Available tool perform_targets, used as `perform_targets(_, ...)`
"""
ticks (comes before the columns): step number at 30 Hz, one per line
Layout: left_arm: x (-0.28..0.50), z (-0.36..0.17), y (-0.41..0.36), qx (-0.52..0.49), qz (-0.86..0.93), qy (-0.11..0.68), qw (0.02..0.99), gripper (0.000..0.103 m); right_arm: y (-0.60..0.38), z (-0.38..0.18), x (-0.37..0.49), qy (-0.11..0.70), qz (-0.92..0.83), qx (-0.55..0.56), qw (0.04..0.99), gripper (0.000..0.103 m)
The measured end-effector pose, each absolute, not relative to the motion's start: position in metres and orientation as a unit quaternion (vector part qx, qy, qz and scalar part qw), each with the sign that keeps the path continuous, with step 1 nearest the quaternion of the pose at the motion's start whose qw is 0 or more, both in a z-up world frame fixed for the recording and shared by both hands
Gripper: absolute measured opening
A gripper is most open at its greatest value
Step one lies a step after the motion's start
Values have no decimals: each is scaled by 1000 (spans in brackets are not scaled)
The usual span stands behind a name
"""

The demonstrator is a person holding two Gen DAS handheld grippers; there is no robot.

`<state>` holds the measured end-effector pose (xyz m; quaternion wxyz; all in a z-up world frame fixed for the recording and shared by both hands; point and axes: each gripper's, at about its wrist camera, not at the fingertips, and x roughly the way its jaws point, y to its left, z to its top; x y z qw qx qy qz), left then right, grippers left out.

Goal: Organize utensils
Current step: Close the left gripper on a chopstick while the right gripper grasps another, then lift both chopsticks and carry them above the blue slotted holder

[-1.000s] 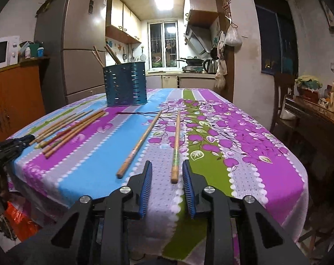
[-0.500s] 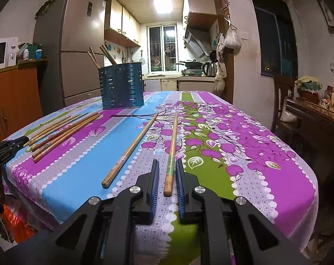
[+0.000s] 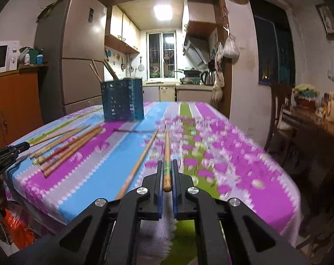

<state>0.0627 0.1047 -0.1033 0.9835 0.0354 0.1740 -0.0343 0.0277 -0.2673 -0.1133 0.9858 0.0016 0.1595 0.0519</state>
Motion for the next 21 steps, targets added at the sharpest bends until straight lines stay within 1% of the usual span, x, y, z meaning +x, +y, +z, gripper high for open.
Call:
perform_targets(13,65,-8,104,51,-63,74,994,5,-259,-16,15,93,85,-44,991,8)
perform_targets(18,82,20,99,52,-82,60,993,5,-260,15,26,75,95,-57,991,8)
perform_targets(21,97,34,96,48,-93,64,992,5,-264,31,41,81,105,-46,990,8)
